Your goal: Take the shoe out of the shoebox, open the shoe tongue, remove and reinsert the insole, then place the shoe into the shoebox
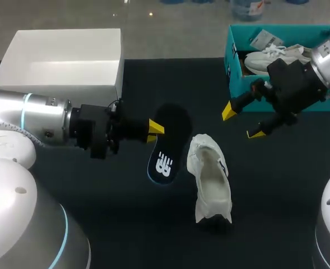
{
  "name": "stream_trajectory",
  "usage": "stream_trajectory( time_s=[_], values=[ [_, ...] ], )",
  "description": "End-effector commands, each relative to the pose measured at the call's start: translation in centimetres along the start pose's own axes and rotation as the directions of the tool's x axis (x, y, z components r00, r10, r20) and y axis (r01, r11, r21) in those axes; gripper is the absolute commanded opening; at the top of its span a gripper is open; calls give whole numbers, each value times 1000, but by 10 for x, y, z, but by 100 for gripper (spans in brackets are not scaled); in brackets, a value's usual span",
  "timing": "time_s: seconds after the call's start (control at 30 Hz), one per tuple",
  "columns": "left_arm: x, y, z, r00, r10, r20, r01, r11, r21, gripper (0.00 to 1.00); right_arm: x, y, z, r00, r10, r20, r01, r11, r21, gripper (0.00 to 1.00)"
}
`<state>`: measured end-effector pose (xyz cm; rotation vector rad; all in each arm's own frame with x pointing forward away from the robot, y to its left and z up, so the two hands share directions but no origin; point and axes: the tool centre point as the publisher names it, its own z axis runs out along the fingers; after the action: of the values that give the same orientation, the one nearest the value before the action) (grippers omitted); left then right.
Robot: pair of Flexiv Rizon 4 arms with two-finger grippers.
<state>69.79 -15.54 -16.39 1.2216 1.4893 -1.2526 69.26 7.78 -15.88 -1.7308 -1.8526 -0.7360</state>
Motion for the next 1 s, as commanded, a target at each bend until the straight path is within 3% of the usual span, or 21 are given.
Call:
stream_trajectory(
  time_s=[0.03,0.27,0.37,0.8,0.9,1.0],
  values=[
    [0,-2,-6,1000,5,-2,-5,1000,4,0,-13,-18,-22,997,-81,-5,81,996,-26,100],
    [2,-5,-10,1000,8,-5,-8,1000,7,0,-27,-27,-35,967,-253,39,253,967,5,100],
    [3,-4,-9,1000,8,-6,-8,1000,9,0,-33,-20,-43,988,-135,74,133,991,25,100],
    [7,-4,-15,1000,1,-8,-1,1000,0,0,-33,-20,-43,988,-135,74,133,991,25,100],
    [8,-5,-15,1000,-1,-9,1,1000,-1,0,-39,-16,-53,952,-282,117,267,955,126,100],
    [9,-7,-15,1000,-2,-11,2,1000,1,0,-47,-15,-59,917,-387,96,366,913,181,100]
  ],
)
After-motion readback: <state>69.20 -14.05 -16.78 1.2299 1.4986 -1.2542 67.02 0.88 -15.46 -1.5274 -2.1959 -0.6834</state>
